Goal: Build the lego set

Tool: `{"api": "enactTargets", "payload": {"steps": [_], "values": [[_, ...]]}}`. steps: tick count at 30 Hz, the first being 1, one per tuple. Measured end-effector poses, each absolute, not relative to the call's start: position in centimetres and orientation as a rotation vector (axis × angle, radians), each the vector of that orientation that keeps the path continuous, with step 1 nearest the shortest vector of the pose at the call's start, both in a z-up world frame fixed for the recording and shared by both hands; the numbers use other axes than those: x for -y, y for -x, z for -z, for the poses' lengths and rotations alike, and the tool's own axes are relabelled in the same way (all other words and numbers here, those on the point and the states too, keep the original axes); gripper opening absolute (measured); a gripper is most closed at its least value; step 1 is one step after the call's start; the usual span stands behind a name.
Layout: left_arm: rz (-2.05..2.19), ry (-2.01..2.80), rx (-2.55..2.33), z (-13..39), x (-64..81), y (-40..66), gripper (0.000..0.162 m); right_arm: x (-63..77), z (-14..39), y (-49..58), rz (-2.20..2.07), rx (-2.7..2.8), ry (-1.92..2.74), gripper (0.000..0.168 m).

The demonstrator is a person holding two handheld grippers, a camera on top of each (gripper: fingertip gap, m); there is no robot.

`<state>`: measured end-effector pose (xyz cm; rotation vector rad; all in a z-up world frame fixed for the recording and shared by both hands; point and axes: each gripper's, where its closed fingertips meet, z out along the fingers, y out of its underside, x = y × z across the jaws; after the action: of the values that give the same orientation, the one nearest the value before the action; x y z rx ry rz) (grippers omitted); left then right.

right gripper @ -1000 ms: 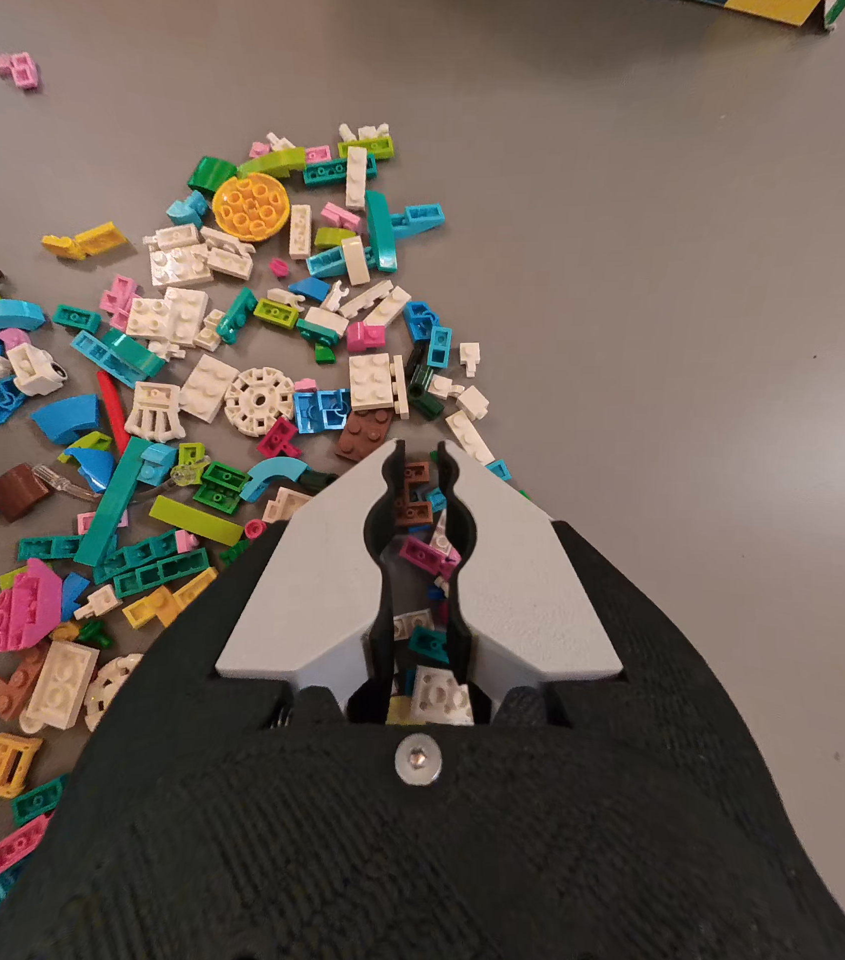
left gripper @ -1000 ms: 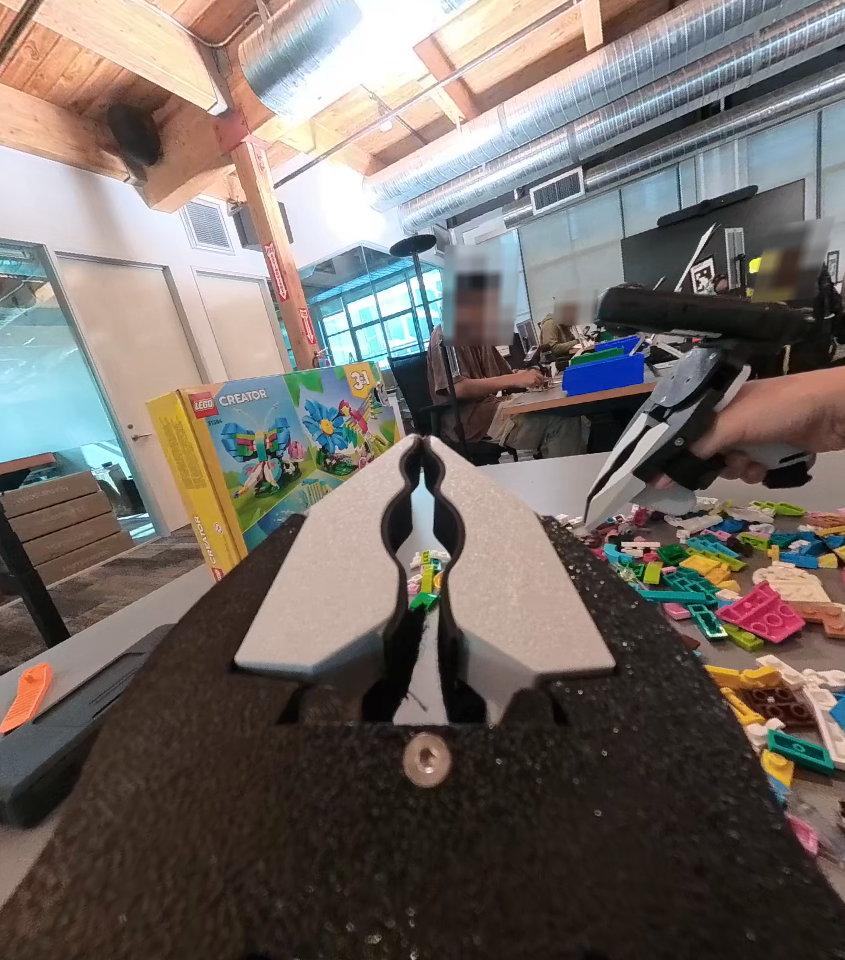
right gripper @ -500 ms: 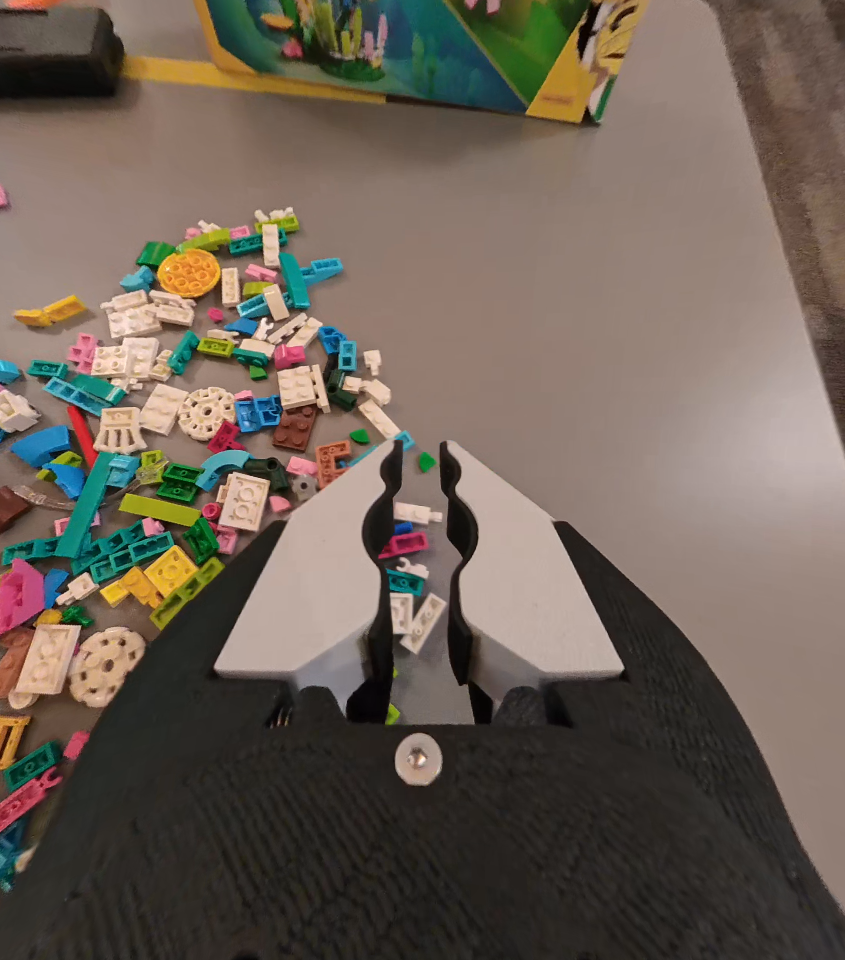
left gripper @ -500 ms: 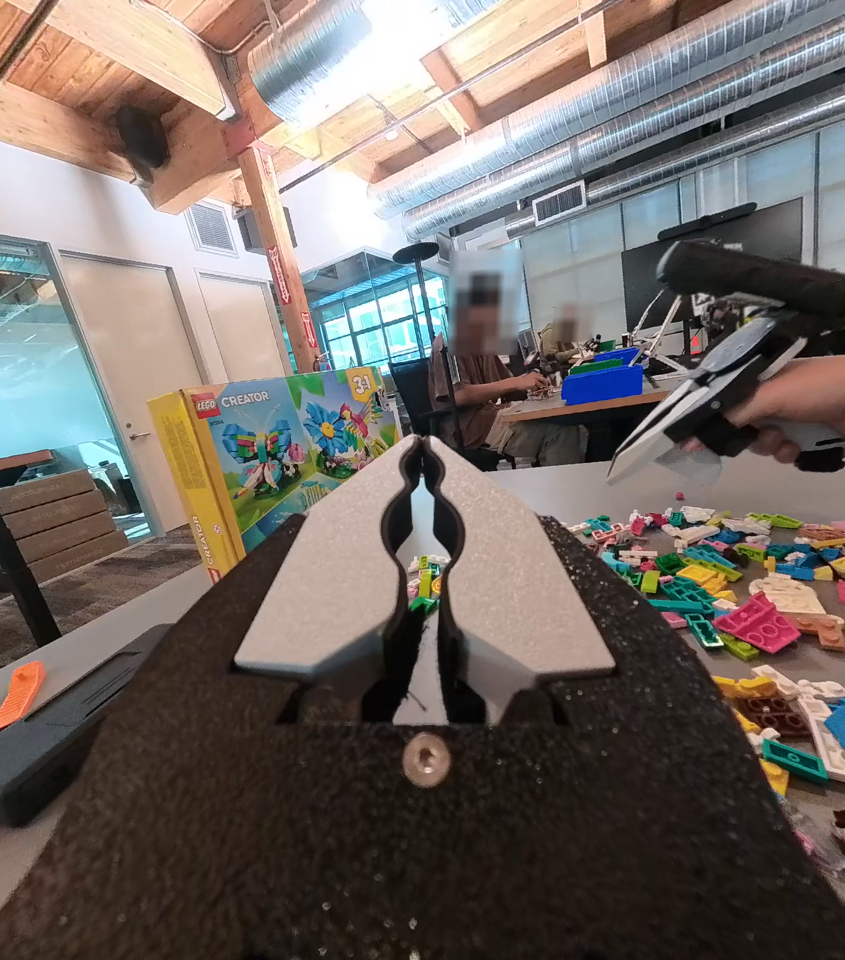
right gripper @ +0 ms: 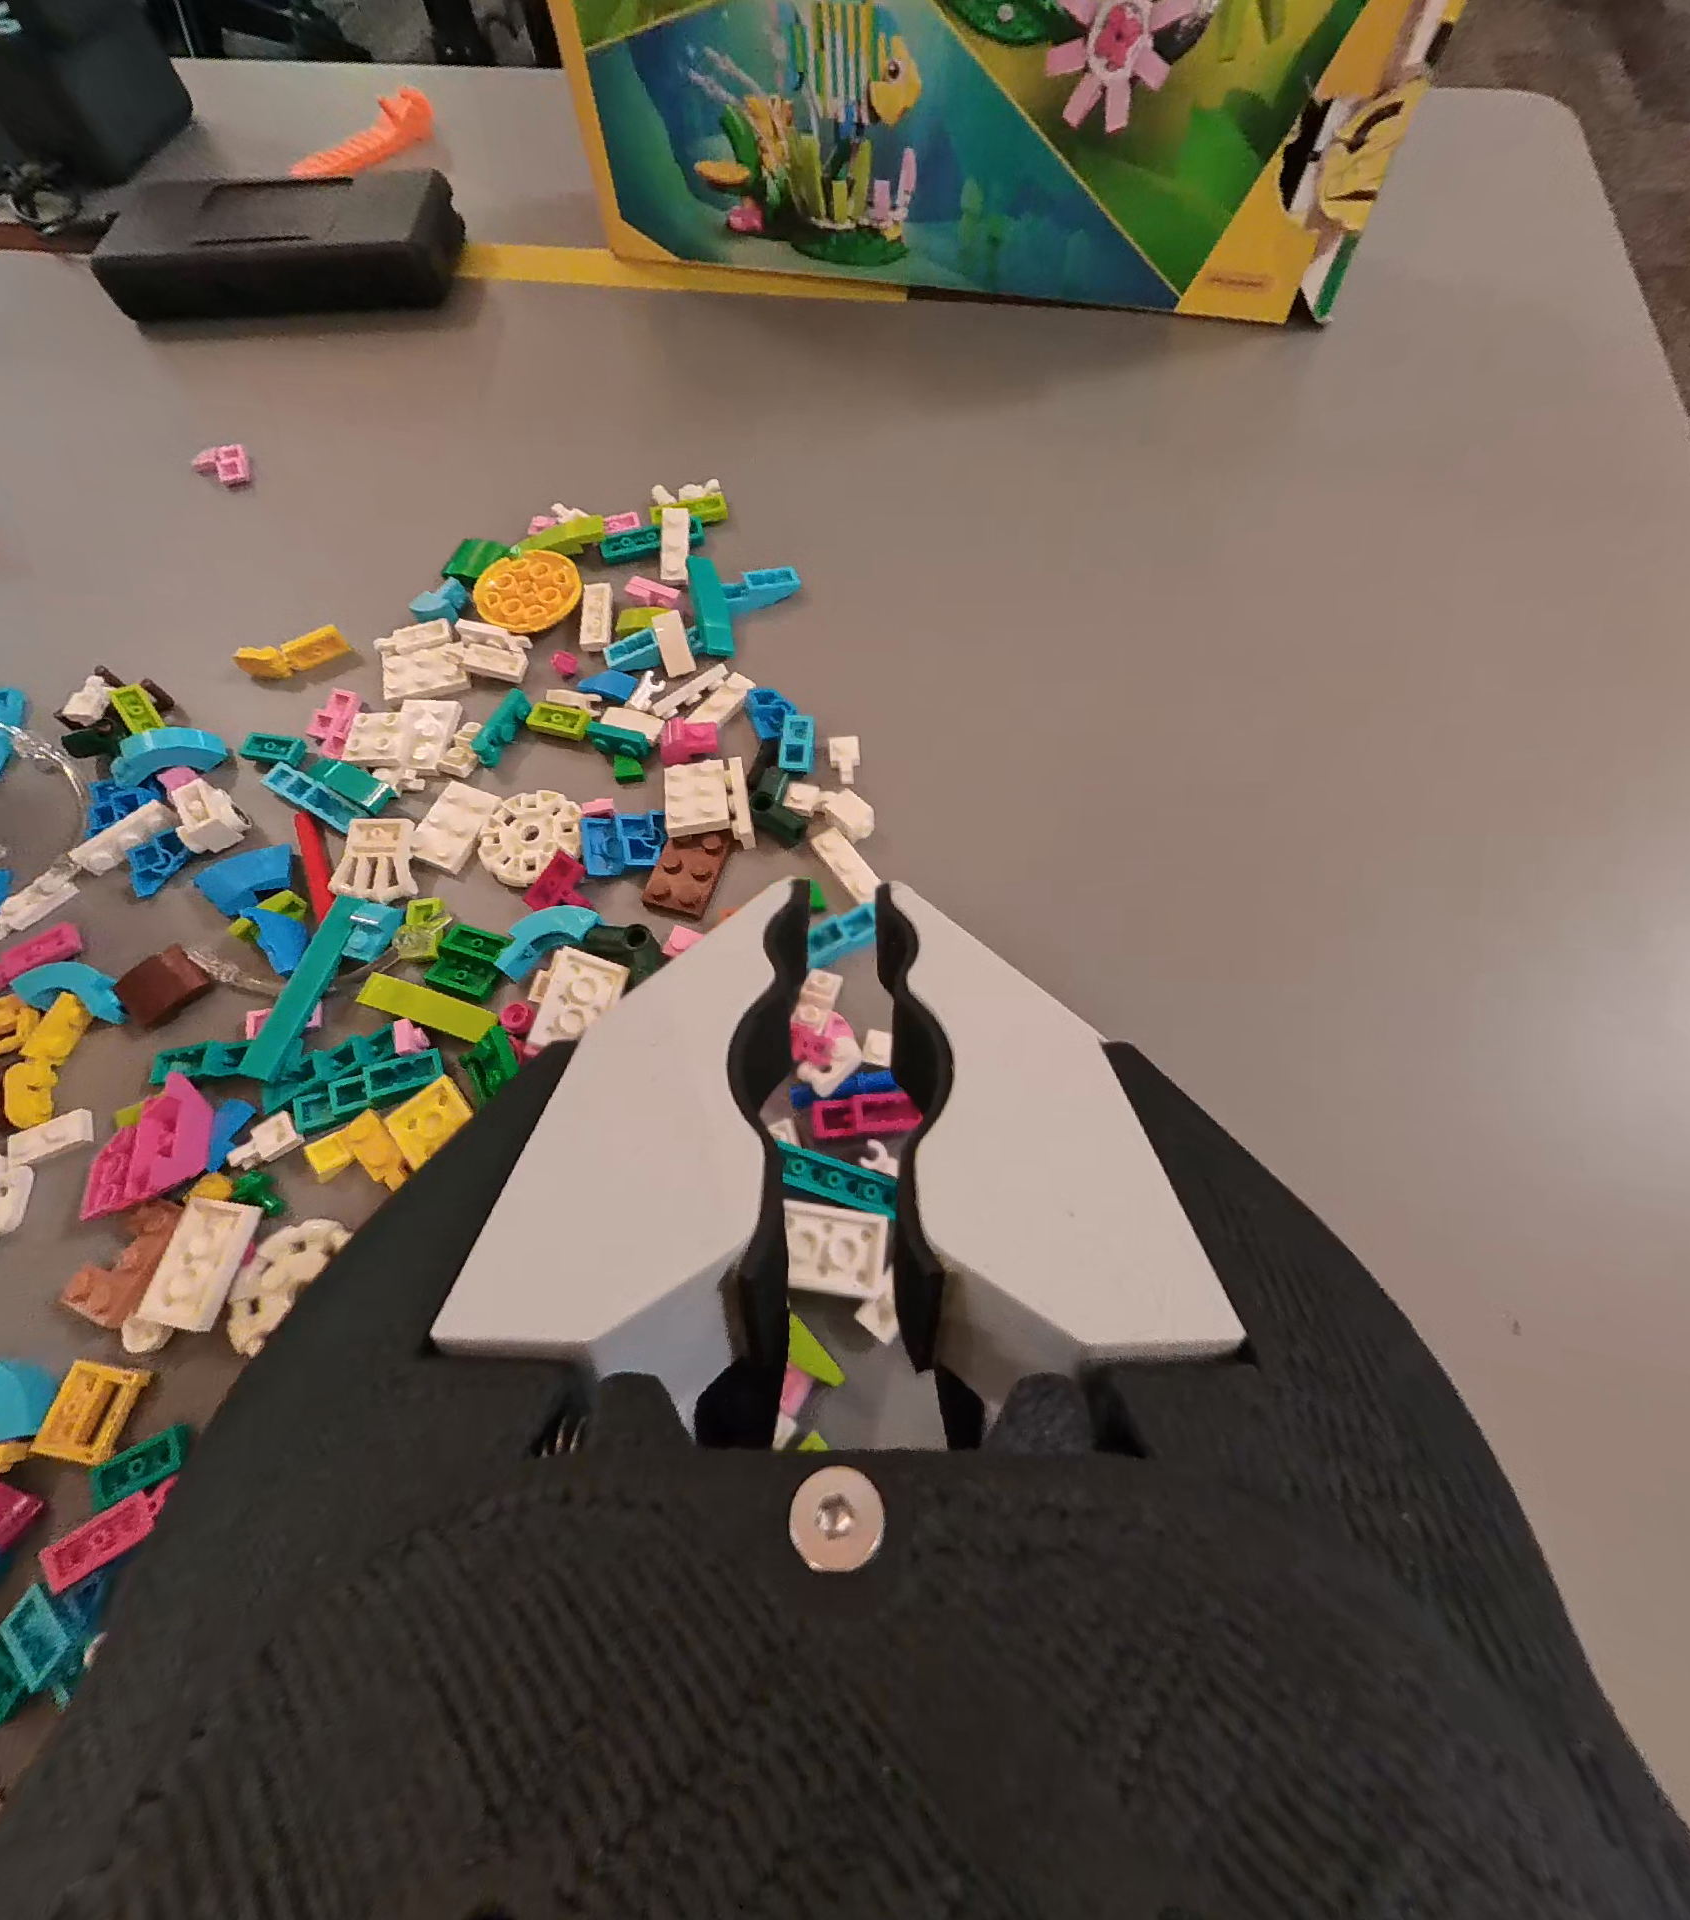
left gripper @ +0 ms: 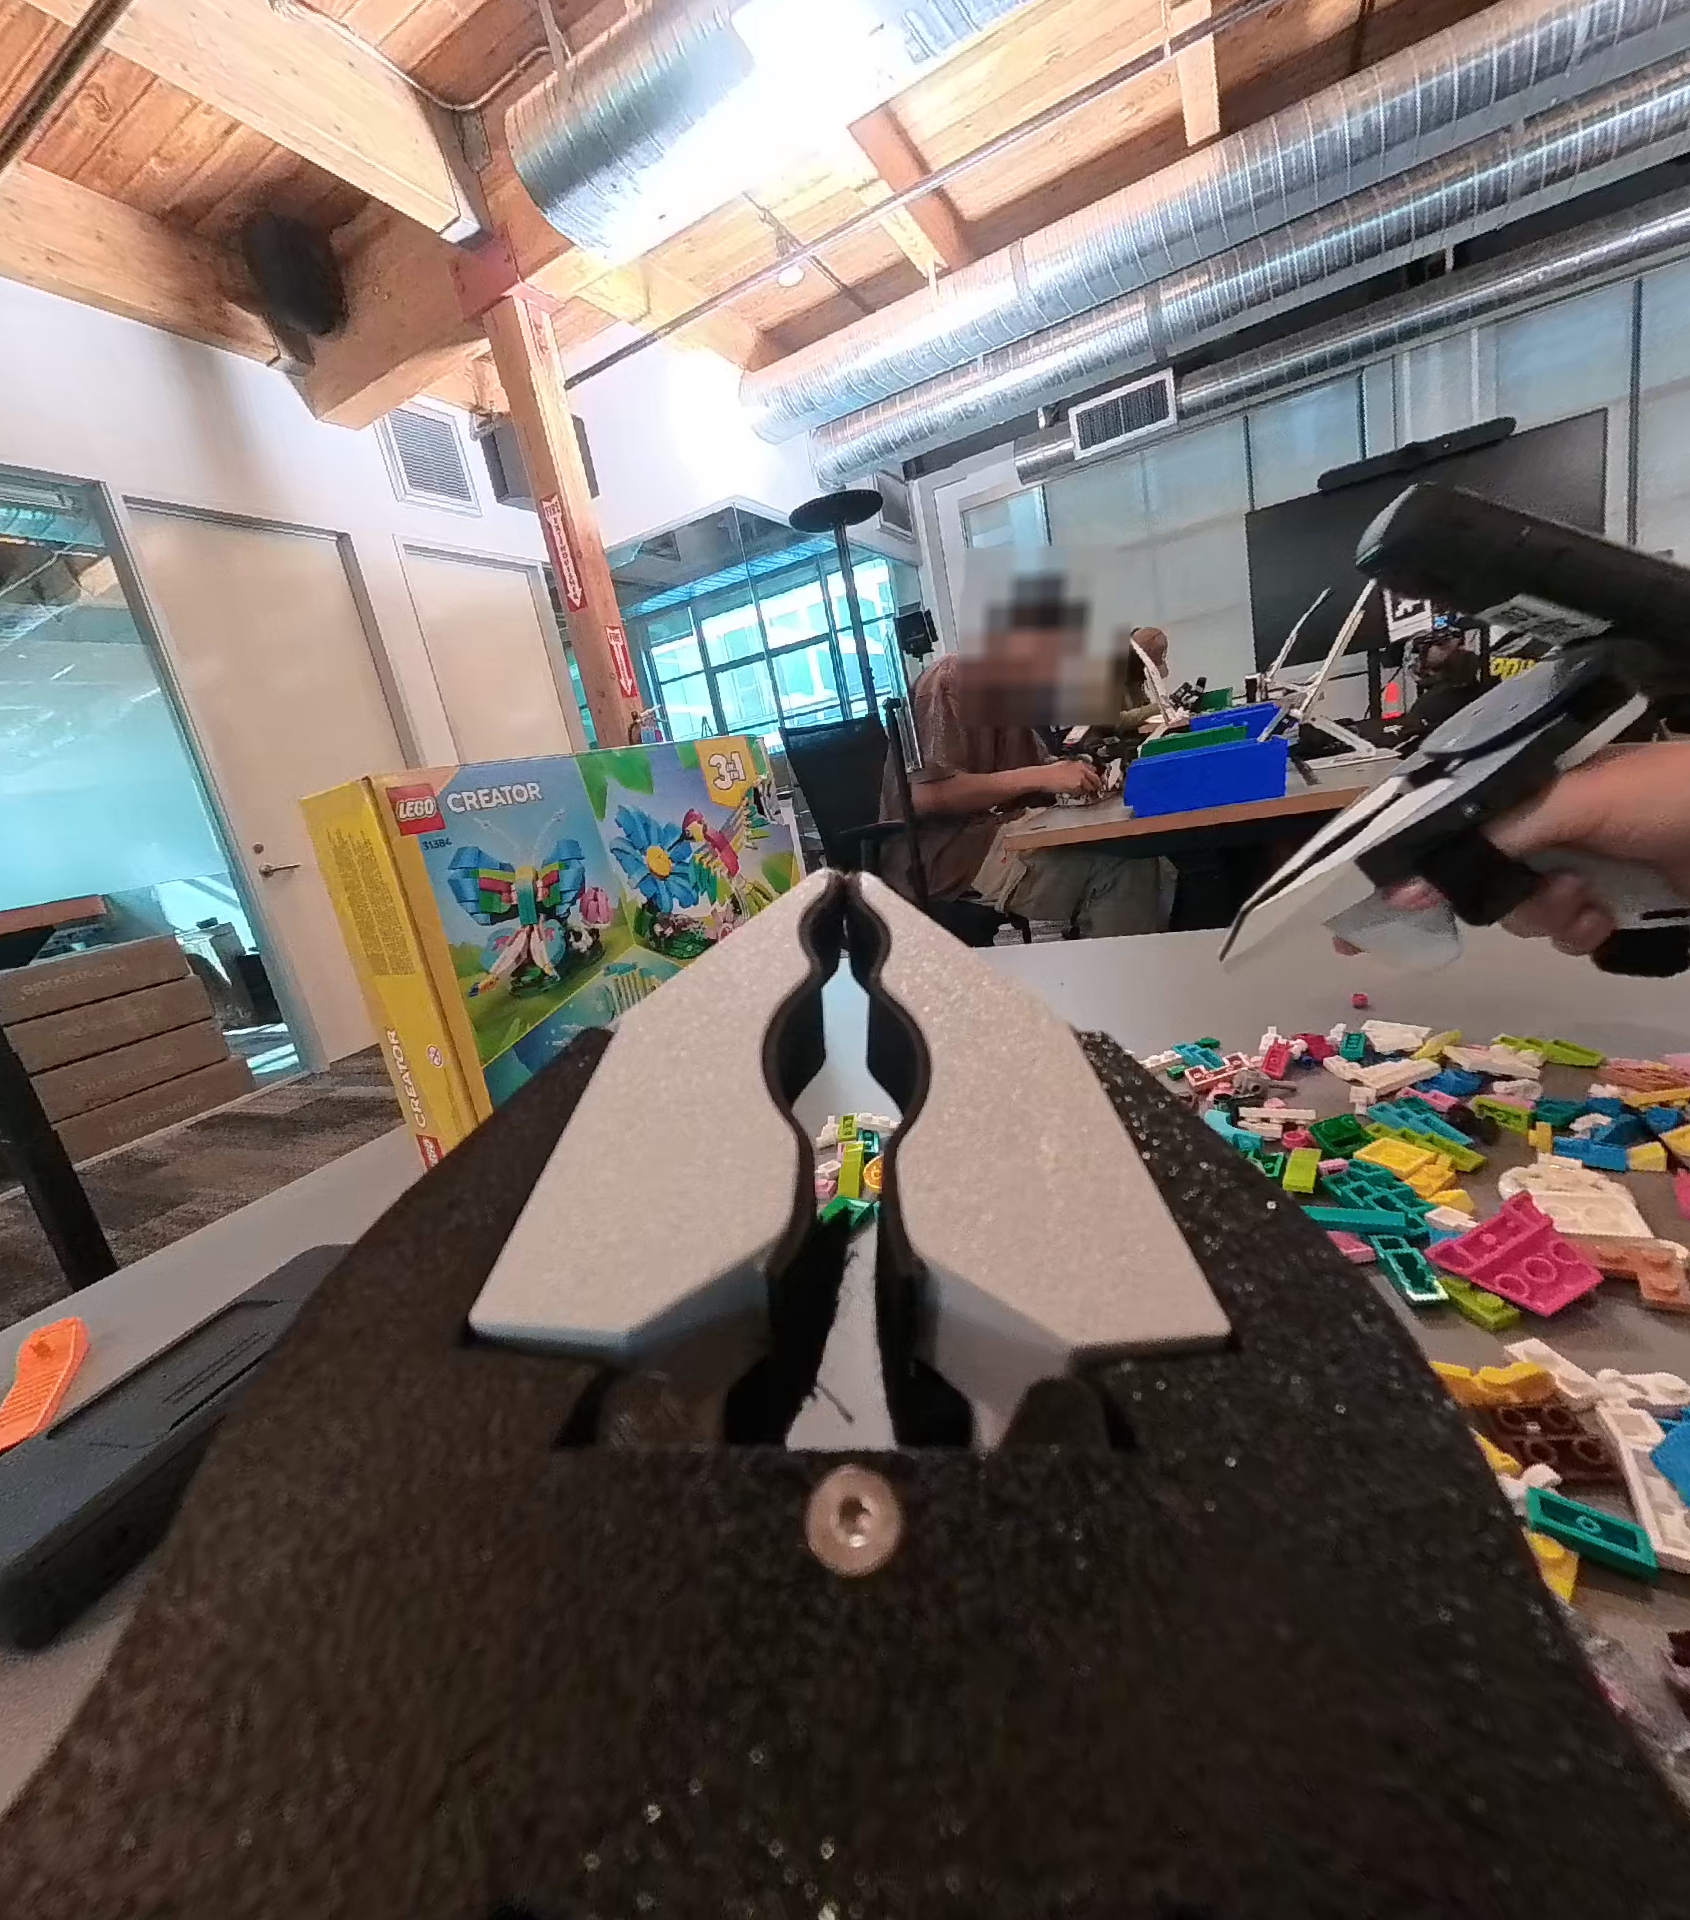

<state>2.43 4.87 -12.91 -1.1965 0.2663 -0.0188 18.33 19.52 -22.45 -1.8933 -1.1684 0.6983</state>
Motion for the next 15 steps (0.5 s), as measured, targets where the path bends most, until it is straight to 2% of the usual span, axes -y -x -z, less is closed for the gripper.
{"api": "enactTargets", "payload": {"steps": [15], "values": [[0.021,1.200,-0.270,13.0,-4.9,-2.5,0.000,-11.4,24.0,-17.3,-0.911,1.654,1.849,0.009]]}}
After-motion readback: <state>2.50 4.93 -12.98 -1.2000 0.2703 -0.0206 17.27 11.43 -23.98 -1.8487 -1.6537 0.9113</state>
